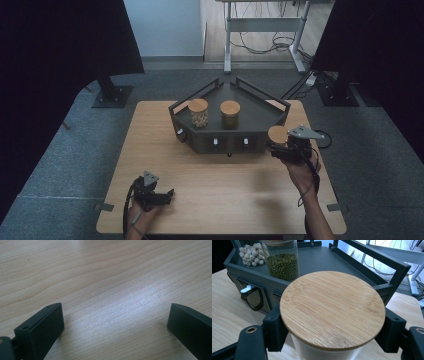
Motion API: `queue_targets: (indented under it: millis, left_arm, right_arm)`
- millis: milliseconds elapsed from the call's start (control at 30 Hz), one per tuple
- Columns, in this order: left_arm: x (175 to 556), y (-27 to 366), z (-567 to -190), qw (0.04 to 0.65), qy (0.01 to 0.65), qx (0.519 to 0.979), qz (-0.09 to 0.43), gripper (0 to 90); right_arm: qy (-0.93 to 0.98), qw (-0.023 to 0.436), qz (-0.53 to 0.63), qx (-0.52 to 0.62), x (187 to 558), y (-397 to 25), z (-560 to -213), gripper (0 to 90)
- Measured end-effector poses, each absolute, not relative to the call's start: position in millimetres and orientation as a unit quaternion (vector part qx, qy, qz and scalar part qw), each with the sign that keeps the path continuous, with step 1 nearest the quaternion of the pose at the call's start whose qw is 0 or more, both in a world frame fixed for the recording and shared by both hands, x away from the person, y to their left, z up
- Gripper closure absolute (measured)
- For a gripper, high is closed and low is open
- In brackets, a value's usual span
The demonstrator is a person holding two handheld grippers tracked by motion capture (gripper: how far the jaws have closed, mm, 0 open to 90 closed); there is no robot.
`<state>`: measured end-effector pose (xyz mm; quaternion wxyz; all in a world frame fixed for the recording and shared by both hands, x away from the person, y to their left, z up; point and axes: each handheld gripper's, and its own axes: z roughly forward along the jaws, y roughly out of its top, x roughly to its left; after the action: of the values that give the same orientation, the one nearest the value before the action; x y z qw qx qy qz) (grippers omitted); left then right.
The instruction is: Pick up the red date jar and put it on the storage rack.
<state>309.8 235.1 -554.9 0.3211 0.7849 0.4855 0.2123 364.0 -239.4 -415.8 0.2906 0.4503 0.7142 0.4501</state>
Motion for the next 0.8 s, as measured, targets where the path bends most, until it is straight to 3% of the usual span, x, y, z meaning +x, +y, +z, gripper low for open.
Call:
queue_targets:
  millis: [800]
  left_arm:
    - [309.8, 235.2, -554.9, 0.321, 0.486, 0.785, 0.212, 0.5]
  right_arm:
    - [0.716, 0.29, 0.445, 0.453, 386.9, -232.5, -400.2, 24.8]
